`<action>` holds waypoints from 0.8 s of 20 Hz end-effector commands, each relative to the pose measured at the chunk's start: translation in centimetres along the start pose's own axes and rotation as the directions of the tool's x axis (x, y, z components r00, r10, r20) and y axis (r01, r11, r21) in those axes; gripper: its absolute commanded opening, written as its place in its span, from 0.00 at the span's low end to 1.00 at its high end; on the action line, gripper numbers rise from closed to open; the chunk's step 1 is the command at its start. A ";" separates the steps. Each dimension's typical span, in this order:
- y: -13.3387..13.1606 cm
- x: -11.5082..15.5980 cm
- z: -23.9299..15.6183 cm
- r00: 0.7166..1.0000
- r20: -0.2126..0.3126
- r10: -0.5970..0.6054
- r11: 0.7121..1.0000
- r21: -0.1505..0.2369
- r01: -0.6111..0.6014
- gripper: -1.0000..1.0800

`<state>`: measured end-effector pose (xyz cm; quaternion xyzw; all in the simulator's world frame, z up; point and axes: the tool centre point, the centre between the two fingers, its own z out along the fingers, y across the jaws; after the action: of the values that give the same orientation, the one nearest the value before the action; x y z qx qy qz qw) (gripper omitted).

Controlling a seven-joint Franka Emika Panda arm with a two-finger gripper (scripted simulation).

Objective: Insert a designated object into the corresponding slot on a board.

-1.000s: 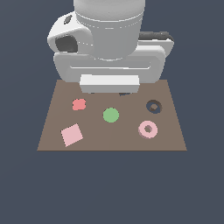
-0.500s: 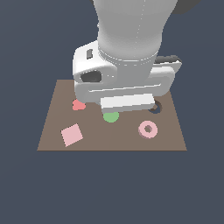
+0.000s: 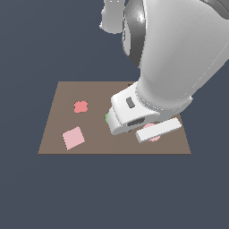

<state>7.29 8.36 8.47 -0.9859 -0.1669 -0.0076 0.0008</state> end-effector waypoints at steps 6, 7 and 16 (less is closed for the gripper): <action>-2.6 1.8 2.8 0.994 0.012 -0.112 0.994 0.003 0.112 0.96; -2.8 1.9 3.0 0.993 0.013 -0.121 0.993 0.003 0.121 0.96; -3.3 2.1 3.8 0.991 0.015 -0.136 0.991 0.004 0.136 0.96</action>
<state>8.27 12.14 4.90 -0.9723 -0.2338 -0.0002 0.0004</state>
